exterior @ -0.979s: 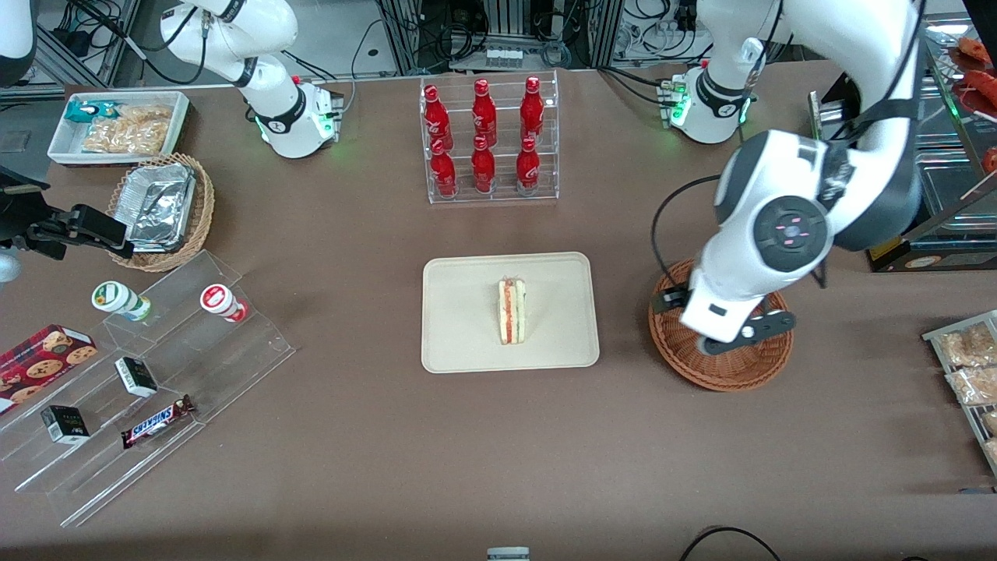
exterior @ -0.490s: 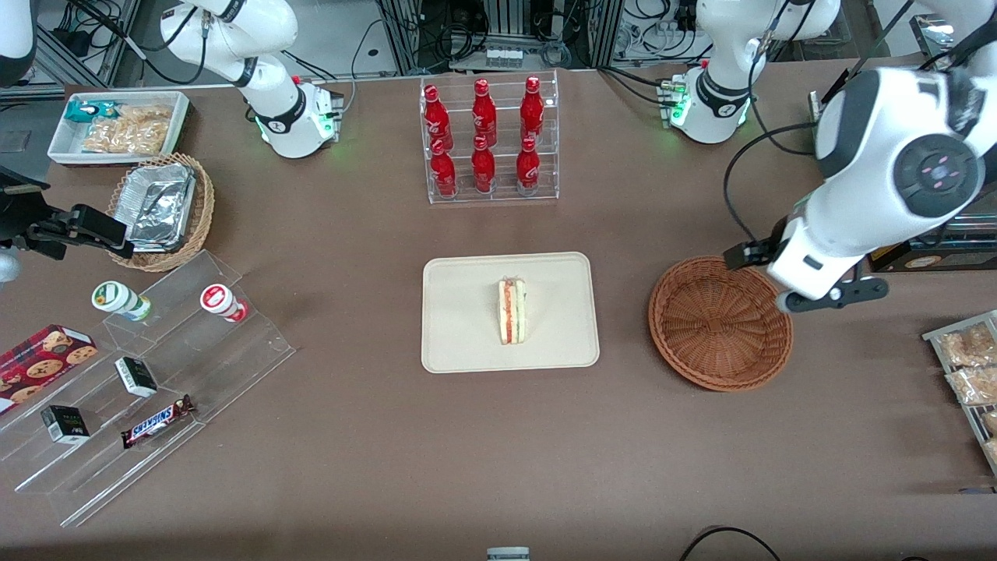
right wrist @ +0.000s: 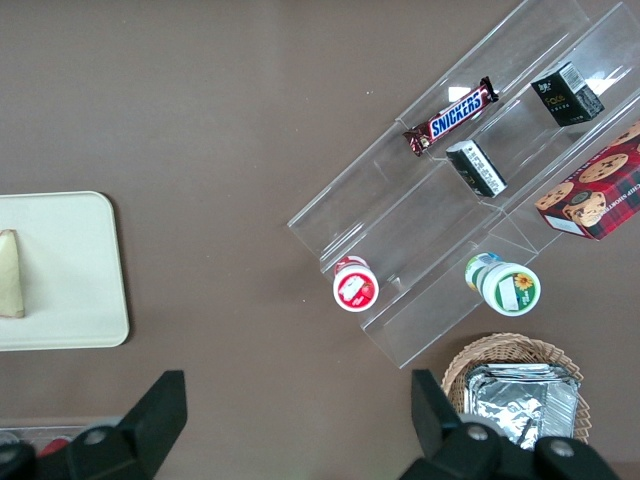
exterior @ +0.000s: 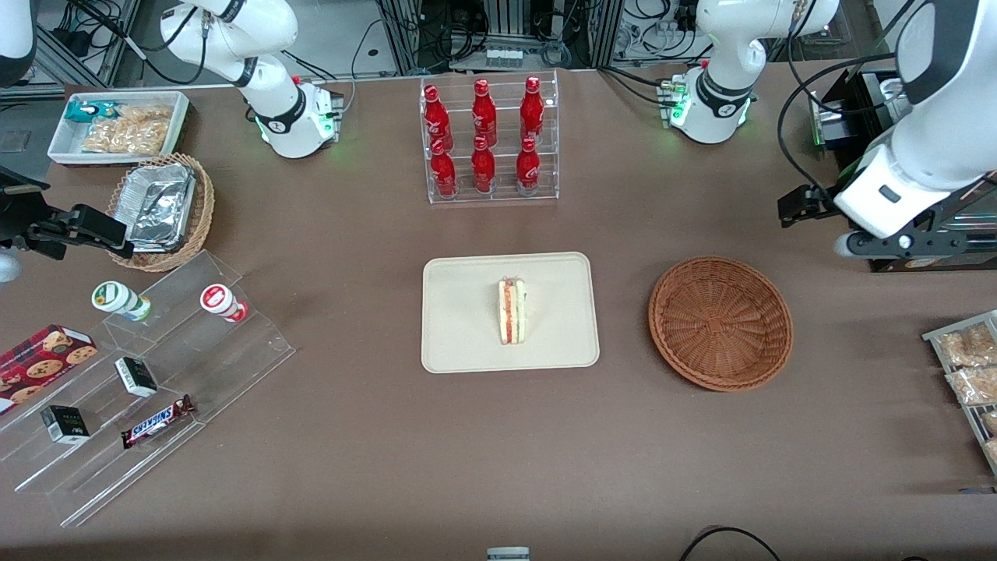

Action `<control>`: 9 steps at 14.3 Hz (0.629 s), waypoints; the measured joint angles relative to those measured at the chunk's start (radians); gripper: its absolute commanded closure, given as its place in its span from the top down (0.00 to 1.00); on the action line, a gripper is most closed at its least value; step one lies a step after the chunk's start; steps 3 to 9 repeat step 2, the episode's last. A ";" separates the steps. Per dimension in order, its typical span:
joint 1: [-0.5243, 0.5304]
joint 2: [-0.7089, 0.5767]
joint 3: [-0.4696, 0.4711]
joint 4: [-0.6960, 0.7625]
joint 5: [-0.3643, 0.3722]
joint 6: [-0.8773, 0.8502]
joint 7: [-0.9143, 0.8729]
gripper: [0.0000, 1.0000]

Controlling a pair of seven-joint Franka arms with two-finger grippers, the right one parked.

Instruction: Place sandwich from basket to tray

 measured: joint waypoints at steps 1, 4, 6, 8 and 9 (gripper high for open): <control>0.008 -0.013 0.000 0.000 0.000 0.000 0.007 1.00; 0.017 -0.026 -0.001 0.000 0.000 0.000 0.010 1.00; 0.017 -0.026 -0.001 0.000 0.000 0.000 0.010 1.00; 0.017 -0.026 -0.001 0.000 0.000 0.000 0.010 1.00; 0.017 -0.026 -0.001 0.000 0.000 0.000 0.010 1.00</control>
